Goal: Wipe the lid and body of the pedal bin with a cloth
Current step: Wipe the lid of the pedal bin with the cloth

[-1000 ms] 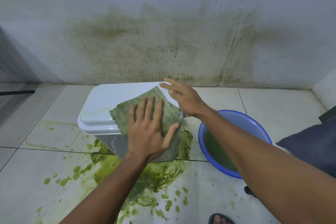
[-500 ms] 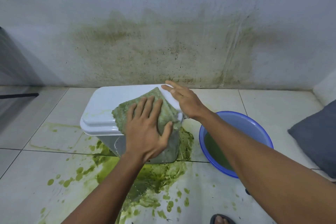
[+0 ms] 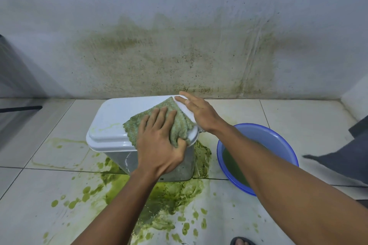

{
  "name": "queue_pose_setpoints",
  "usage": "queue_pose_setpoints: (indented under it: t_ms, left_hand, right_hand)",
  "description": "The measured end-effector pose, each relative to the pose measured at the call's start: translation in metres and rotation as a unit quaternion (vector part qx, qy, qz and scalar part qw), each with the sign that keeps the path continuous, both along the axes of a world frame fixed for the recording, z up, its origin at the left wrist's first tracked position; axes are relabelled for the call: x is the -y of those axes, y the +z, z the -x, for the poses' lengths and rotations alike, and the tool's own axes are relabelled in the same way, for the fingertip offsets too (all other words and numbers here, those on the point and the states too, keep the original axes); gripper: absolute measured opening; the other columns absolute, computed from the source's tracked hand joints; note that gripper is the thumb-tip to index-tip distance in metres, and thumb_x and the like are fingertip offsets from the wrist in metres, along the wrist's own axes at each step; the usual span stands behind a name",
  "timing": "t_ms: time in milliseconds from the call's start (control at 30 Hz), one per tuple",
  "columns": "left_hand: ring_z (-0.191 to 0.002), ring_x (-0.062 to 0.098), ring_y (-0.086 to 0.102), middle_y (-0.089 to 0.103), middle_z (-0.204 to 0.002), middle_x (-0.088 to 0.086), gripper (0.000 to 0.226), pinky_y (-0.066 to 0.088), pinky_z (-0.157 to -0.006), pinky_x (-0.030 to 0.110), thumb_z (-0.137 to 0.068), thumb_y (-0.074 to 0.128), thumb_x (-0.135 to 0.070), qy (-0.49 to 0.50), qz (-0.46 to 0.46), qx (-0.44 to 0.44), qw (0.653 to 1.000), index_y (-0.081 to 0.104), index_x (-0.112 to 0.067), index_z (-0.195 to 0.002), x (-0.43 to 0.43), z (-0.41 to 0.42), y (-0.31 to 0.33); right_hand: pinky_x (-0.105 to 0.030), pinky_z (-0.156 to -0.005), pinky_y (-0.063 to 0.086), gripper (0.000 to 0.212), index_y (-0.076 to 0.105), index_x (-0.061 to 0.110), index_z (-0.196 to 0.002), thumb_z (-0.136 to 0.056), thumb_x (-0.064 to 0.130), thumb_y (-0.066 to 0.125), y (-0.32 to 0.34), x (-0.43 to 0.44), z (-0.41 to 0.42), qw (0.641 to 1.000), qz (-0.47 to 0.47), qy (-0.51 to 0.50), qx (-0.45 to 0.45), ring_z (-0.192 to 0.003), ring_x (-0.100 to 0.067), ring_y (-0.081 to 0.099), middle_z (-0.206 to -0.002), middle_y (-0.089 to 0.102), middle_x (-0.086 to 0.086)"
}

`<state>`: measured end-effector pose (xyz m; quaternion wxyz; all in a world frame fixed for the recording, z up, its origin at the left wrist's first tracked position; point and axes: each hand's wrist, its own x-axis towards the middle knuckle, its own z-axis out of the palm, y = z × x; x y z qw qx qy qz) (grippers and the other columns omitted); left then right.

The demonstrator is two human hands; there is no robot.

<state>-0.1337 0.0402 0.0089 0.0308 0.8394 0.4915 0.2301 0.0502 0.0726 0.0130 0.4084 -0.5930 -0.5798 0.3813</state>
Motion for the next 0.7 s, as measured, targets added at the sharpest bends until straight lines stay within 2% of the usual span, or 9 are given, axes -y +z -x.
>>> queue_pose_setpoints:
  t_ms: [67,167,233,300,400,467,533,633,700]
  left_hand:
    - [-0.15,0.027,0.034,0.045,-0.158,0.01,0.081,0.023,-0.122,0.052,-0.084,0.041,-0.063,0.013,-0.011,-0.046,0.999,0.049,-0.018,-0.151,-0.003,-0.012,-0.001]
    - [-0.151,0.028,0.033,0.042,-0.16,0.009,0.087,0.024,-0.121,0.052,-0.089,0.035,-0.077,0.026,-0.013,-0.09,0.996,0.045,-0.018,-0.153,-0.008,-0.027,-0.001]
    - [-0.15,0.028,0.034,0.043,-0.159,0.01,0.084,0.025,-0.121,0.051,-0.092,0.032,-0.074,0.026,-0.019,-0.092,0.995,0.045,-0.017,-0.153,-0.012,-0.027,-0.002]
    - [-0.151,0.027,0.035,0.043,-0.16,0.009,0.081,0.024,-0.123,0.05,-0.095,0.03,-0.071,0.001,-0.032,-0.097,0.995,0.045,-0.018,-0.154,-0.014,-0.017,-0.002]
    - [-0.15,0.025,0.035,0.044,-0.159,0.007,0.079,0.023,-0.124,0.048,-0.095,0.035,-0.071,-0.038,-0.06,-0.078,0.994,0.046,-0.019,-0.153,-0.014,0.015,-0.007]
    - [-0.15,0.025,0.037,0.045,-0.158,0.008,0.078,0.023,-0.124,0.049,-0.095,0.04,-0.071,-0.037,-0.081,-0.056,0.994,0.049,-0.018,-0.152,-0.013,0.034,-0.012]
    - [-0.148,0.028,0.039,0.047,-0.156,0.009,0.082,0.025,-0.122,0.051,-0.092,0.04,-0.074,-0.007,-0.078,-0.061,0.995,0.051,-0.016,-0.15,-0.012,0.032,-0.013]
    - [-0.146,0.033,0.039,0.048,-0.155,0.014,0.09,0.027,-0.118,0.056,-0.089,0.035,-0.079,0.06,-0.038,-0.094,0.993,0.05,-0.013,-0.149,-0.01,-0.01,-0.003]
    - [-0.148,0.036,0.036,0.044,-0.157,0.017,0.091,0.025,-0.118,0.057,-0.088,0.035,-0.075,0.084,-0.009,-0.103,0.991,0.045,-0.011,-0.152,-0.009,-0.038,0.003]
  right_hand:
    - [-0.042,-0.122,0.021,0.033,0.052,0.07,-0.112,-0.103,0.043,0.034,-0.001,-0.002,0.0,1.0,0.001,-0.002,-0.005,-0.145,-0.007,0.029,-0.153,0.042,0.017]
    - [-0.042,-0.122,0.022,0.04,0.05,0.046,-0.14,-0.102,0.044,0.037,-0.007,-0.005,-0.002,1.0,0.0,-0.014,0.0,-0.145,-0.006,0.029,-0.152,0.042,0.018]
    - [-0.042,-0.122,0.023,0.043,0.05,0.038,-0.143,-0.102,0.043,0.038,-0.01,-0.006,-0.004,1.0,0.003,-0.017,0.003,-0.145,-0.007,0.029,-0.152,0.043,0.016]
    - [-0.043,-0.121,0.024,0.046,0.05,0.04,-0.142,-0.098,0.048,0.037,-0.011,-0.007,-0.004,1.0,-0.002,-0.015,-0.004,-0.145,-0.008,0.031,-0.152,0.044,0.016]
    - [-0.044,-0.121,0.023,0.038,0.054,0.058,-0.129,-0.097,0.053,0.034,-0.011,-0.005,-0.002,1.0,-0.004,-0.003,-0.011,-0.145,-0.007,0.03,-0.151,0.043,0.021]
    - [-0.042,-0.122,0.021,0.038,0.057,0.053,-0.129,-0.1,0.05,0.032,-0.009,-0.005,-0.002,1.0,-0.003,0.002,-0.009,-0.145,-0.005,0.027,-0.152,0.039,0.025]
    - [-0.041,-0.122,0.02,0.042,0.057,0.047,-0.133,-0.099,0.053,0.033,-0.009,-0.005,-0.003,1.0,0.003,-0.003,-0.015,-0.145,-0.005,0.026,-0.153,0.038,0.025]
    - [-0.04,-0.121,0.024,0.056,0.055,0.047,-0.135,-0.087,0.069,0.037,-0.008,-0.006,-0.001,0.999,0.018,-0.015,-0.03,-0.143,-0.004,0.029,-0.152,0.041,0.019]
    - [-0.042,-0.119,0.028,0.059,0.053,0.048,-0.135,-0.083,0.07,0.038,-0.009,-0.007,0.0,0.999,0.02,-0.025,-0.039,-0.141,-0.006,0.036,-0.149,0.047,0.016]
